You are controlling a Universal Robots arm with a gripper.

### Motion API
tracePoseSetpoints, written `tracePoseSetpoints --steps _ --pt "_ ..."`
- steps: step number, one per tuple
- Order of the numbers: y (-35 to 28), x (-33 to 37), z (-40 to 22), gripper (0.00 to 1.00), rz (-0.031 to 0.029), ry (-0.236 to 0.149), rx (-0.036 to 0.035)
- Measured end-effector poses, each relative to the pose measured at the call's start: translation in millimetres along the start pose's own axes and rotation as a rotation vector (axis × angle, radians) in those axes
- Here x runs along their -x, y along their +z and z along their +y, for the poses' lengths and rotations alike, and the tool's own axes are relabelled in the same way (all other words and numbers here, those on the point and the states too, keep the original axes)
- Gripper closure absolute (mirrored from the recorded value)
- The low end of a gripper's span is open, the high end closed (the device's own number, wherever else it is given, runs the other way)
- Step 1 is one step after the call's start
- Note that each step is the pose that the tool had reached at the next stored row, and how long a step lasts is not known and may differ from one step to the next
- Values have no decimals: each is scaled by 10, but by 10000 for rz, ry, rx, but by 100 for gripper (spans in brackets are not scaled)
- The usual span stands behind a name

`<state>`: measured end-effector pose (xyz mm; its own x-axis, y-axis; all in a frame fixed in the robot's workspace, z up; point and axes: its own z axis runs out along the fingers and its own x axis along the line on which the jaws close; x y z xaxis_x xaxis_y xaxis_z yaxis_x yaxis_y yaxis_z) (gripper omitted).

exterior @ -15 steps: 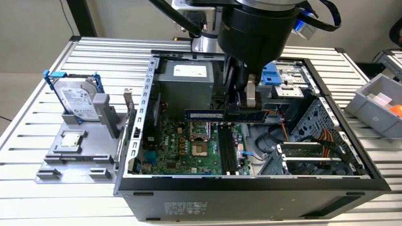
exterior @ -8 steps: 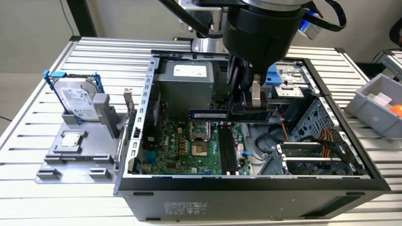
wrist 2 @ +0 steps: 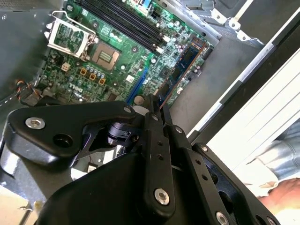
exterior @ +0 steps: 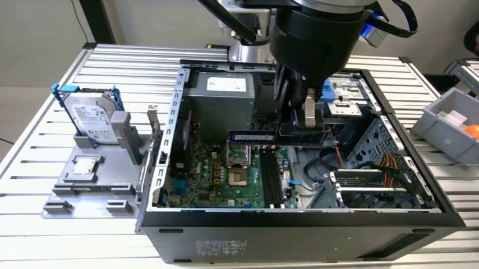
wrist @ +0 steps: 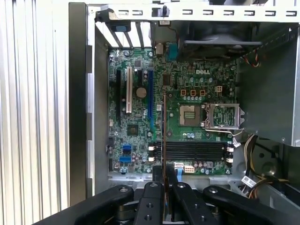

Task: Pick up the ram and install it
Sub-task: 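Pick up the ram and move it above insertion slot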

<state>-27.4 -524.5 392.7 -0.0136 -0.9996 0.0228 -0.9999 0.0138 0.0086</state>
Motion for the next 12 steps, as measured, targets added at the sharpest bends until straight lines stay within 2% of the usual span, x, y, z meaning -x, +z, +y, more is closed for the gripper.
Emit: tracePoseSetpoints --steps 5,12 --pt "0 2 -28 100 0 -1 0" --pt "-1 6 -103 100 0 -1 0"
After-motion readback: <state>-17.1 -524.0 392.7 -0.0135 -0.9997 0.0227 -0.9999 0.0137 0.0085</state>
